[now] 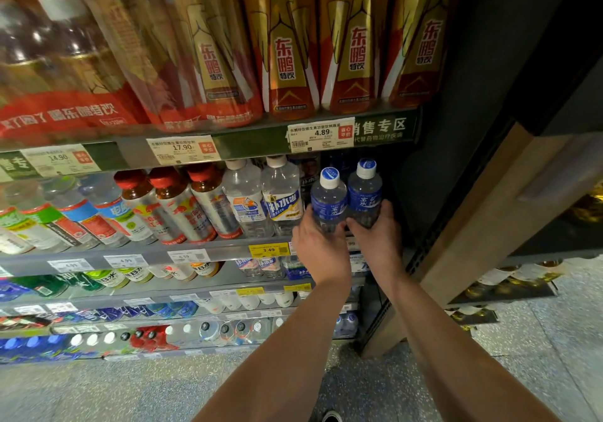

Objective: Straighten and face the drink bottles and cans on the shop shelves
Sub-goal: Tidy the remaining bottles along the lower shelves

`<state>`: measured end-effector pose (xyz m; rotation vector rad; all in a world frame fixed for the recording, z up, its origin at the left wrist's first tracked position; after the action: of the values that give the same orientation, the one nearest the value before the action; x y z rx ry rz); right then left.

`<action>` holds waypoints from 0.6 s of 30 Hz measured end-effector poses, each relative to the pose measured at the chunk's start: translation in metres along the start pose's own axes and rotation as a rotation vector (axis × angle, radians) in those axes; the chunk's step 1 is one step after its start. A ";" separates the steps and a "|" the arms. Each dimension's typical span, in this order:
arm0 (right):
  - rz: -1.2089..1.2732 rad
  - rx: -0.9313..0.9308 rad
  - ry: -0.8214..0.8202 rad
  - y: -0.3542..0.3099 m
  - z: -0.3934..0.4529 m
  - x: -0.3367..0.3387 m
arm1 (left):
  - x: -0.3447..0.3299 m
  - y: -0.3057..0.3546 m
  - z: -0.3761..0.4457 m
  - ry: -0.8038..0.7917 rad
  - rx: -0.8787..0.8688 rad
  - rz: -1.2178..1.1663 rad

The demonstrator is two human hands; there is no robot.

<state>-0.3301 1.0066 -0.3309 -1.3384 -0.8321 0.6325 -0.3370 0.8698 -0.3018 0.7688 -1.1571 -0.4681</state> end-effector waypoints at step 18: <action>0.018 -0.041 -0.109 0.012 0.014 -0.008 | 0.009 -0.016 -0.008 0.017 0.192 -0.272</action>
<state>-0.3457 1.0099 -0.3433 -1.3595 -0.9265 0.7113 -0.3256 0.8553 -0.3091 1.1030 -1.0965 -0.5808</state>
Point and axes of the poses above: each hand's wrist, its own z-axis towards the middle knuckle, its own x-axis out of the back of the hand, y = z × x, the point moved 5 cm from there along z, towards the middle knuckle, and after that the axes turned 11 degrees about z, right-handed, at the moved point
